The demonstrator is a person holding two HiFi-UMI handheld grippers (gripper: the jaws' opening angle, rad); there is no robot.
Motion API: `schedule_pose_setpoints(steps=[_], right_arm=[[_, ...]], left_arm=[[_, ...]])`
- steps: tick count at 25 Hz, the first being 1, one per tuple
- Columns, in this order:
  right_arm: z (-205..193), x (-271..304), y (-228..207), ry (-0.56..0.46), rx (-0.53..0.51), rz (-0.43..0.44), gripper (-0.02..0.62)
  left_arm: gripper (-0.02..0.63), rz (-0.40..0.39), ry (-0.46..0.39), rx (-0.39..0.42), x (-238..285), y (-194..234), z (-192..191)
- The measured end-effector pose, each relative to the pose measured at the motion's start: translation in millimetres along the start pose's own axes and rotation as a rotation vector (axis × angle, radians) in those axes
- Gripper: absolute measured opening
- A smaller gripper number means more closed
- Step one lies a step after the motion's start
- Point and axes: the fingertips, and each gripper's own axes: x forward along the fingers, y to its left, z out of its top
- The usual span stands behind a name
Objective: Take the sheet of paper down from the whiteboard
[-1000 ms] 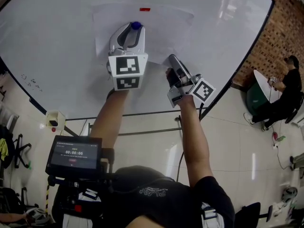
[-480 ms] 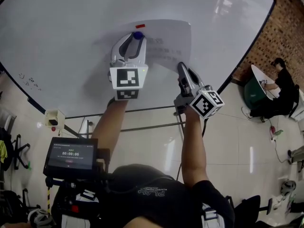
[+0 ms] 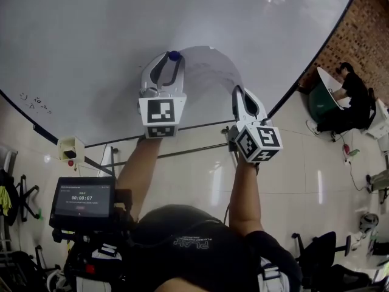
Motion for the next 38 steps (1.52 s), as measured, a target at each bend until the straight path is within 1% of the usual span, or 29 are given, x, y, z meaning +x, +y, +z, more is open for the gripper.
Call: schedule_pose_setpoints(steps=[6,8,11,14,18,23,26,30,38], right_arm=[[-16.7,-25.6,-26.1,0.065,-0.084,-0.139,0.012],[-24.2,-34.8,-28.4,0.092,-0.115,-0.183,0.012],[-34.9,-41.7,-3.4,0.112,-0.134,-0.245,0.012],[-39.9,-47.0,22.9,0.117,-0.140,-0.295,0.012],[-49.8,-57.4,30.3,0.144,-0.163,-0.334,0.012],[-46.3,-70.2,37.4,0.132,-0.190,-0.387,0.012],[-44.4,-75.7,44.5,0.128,-0.195,-0.399,0.012],[-46.9,-75.1,53.9,0.134,-0.191,-0.384,0.012],[-50.3,-66.5,61.4,0.137,-0.199,-0.366,0.012]], left_arm=[[0.121,-0.057,0.050,-0.061,-10.4,-29.7,-26.3],[0.121,-0.072,0.058,-0.085,-16.0,-32.5,-31.2],[0.121,-0.098,0.077,-0.148,-39.5,-9.5,-36.6],[0.121,-0.136,0.093,-0.187,-59.9,7.2,-46.8],[0.121,-0.166,0.091,-0.154,-65.4,2.3,-59.9],[0.121,-0.219,0.097,-0.172,-72.8,-9.8,-60.7],[0.121,-0.236,0.089,-0.173,-77.6,-10.8,-54.9],[0.121,-0.246,0.086,-0.171,-80.7,-13.1,-52.3],[0.121,-0.243,0.091,-0.158,-81.5,-11.6,-53.7]])
